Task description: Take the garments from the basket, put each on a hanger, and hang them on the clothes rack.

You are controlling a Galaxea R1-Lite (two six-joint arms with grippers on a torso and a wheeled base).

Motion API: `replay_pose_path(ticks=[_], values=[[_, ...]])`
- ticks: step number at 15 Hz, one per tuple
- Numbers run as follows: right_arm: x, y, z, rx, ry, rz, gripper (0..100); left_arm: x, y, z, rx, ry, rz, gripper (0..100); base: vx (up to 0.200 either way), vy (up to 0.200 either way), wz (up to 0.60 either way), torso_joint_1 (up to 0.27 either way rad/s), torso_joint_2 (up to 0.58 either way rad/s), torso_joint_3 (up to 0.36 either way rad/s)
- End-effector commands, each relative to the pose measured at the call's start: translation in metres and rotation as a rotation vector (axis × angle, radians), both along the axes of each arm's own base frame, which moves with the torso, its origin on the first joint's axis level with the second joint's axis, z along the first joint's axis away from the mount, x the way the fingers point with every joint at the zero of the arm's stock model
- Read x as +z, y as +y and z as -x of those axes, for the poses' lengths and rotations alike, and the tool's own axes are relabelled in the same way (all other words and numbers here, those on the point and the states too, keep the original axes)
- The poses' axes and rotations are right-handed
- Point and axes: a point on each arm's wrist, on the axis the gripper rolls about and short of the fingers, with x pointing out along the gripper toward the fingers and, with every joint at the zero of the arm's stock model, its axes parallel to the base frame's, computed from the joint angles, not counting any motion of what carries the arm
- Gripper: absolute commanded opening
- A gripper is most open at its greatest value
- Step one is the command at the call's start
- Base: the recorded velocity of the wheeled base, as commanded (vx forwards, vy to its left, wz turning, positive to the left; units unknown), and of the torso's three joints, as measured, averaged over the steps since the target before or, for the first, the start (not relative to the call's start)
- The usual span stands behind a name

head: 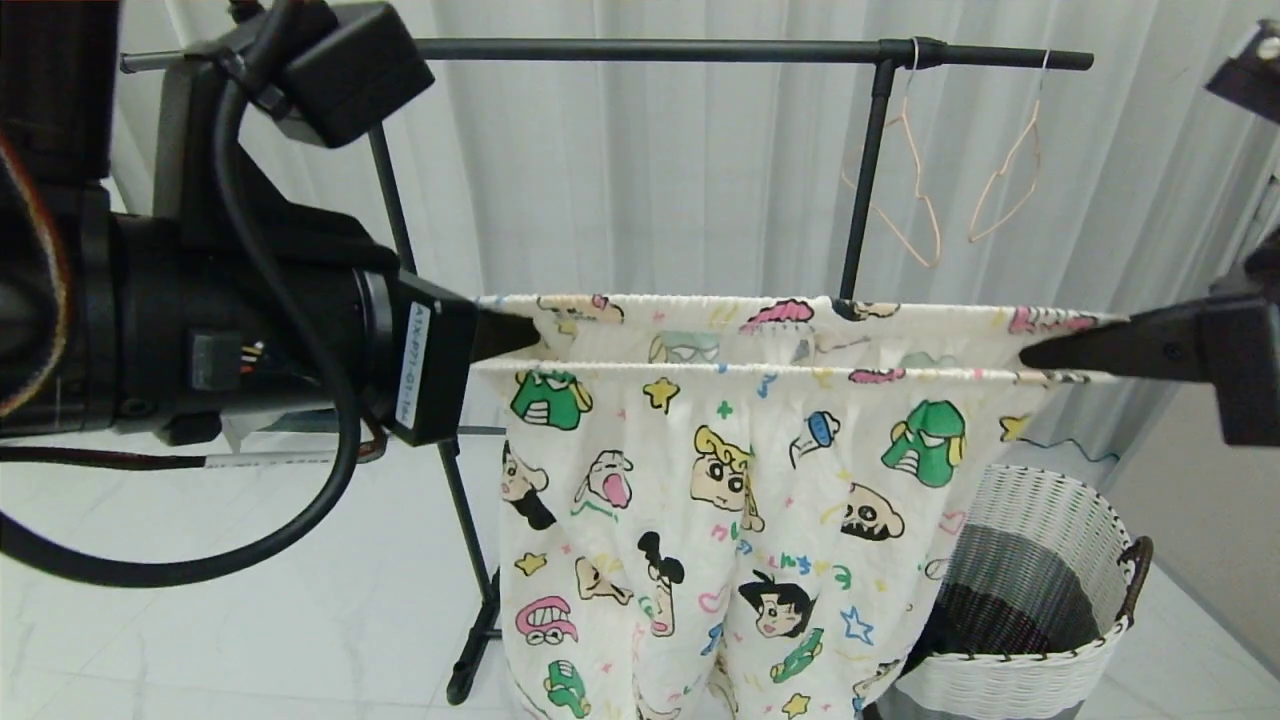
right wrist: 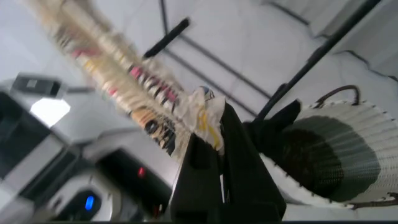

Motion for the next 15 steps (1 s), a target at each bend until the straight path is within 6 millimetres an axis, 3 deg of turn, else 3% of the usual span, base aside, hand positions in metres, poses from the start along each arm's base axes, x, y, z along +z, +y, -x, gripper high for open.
replay_pose_path(ticks=[1, 2, 5, 10, 12, 15], values=[[0.0, -0.02, 0.043, 0.129, 0.018, 0.022, 0, 0.0, -0.011, -0.009, -0.036, -0.052, 0.016, 0, 0.0, 0.0, 0.0, 0.0, 0.0, 0.0], [-0.007, -0.023, 0.055, 0.186, 0.039, 0.05, 0, 0.001, -0.018, -0.015, -0.069, -0.079, 0.031, 0, 0.0, 0.0, 0.0, 0.0, 0.0, 0.0], [-0.024, -0.017, 0.065, 0.233, 0.044, 0.122, 0, 0.0, -0.026, -0.019, -0.108, -0.072, 0.042, 0, 0.0, 0.0, 0.0, 0.0, 0.0, 0.0], [-0.031, -0.011, 0.059, 0.204, 0.039, 0.118, 0, -0.012, -0.024, -0.018, -0.073, -0.01, 0.024, 0, 0.0, 0.0, 0.0, 0.0, 0.0, 0.0], [-0.028, -0.004, 0.04, 0.112, 0.017, 0.079, 0, -0.021, -0.019, -0.007, -0.03, 0.097, 0.047, 0, 0.0, 0.0, 0.0, 0.0, 0.0, 0.0], [-0.018, 0.024, -0.01, 0.0, -0.041, -0.01, 0, -0.023, -0.024, 0.029, -0.069, 0.239, 0.164, 0, 0.0, 0.0, 0.0, 0.0, 0.0, 0.0]])
